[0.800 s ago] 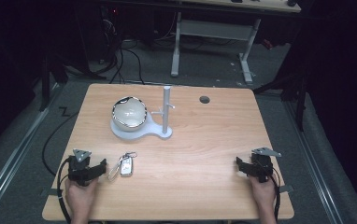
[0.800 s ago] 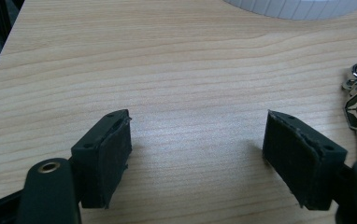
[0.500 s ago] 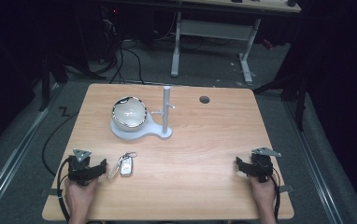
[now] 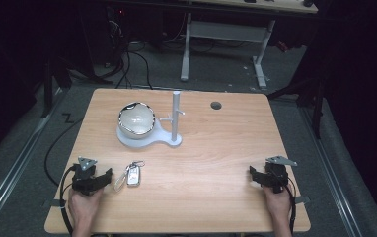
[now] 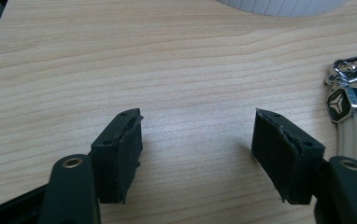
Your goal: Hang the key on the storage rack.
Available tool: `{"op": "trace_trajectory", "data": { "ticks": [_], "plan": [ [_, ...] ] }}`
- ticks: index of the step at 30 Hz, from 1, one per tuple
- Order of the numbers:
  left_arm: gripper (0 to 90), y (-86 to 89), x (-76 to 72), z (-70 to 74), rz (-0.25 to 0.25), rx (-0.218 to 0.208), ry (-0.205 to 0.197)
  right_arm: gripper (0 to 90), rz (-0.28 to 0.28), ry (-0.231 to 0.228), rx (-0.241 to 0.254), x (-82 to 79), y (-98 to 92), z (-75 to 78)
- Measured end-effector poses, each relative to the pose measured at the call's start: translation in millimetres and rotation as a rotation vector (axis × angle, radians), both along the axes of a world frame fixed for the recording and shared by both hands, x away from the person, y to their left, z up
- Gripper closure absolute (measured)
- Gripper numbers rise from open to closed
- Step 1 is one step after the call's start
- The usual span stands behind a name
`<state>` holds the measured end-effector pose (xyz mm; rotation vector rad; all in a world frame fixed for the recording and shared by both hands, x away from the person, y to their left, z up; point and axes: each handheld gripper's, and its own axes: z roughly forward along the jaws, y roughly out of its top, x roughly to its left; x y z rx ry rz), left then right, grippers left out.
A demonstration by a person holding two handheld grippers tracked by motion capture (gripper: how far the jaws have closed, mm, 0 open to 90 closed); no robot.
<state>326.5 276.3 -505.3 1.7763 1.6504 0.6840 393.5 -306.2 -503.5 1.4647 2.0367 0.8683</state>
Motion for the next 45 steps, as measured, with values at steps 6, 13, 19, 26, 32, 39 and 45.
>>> {"op": "trace_trajectory", "data": {
  "ticks": [6,13,19,26,32,39,45],
  "plan": [
    [34.4,1.4,-3.2,3.5,-0.007,-0.03,-0.01,27.9,-0.001,0.0,0.0,0.0,0.0,0.0],
    [34.4,-1.4,-6.0,6.4,-0.059,-0.061,-0.031,27.9,0.001,-0.001,-0.001,0.1,-0.1,0.0],
    [33.9,-4.0,-10.1,10.4,-0.072,-0.085,-0.047,27.9,0.001,-0.001,-0.001,0.1,-0.1,0.0],
    [29.8,-10.8,-15.3,18.0,-0.113,-0.151,-0.072,27.9,0.001,-0.001,-0.001,0.1,-0.1,0.0],
    [24.7,-22.8,-14.9,21.2,-0.148,-0.182,-0.06,27.9,0.001,-0.001,-0.001,0.1,-0.2,0.0],
    [21.8,-40.1,-11.0,17.2,-0.167,-0.153,-0.014,27.9,0.0,0.0,0.0,0.0,0.0,0.0],
    [21.5,-54.5,-8.1,14.0,-0.174,-0.129,0.003,27.9,0.001,-0.001,-0.001,0.1,-0.1,0.0]
  ]
}}
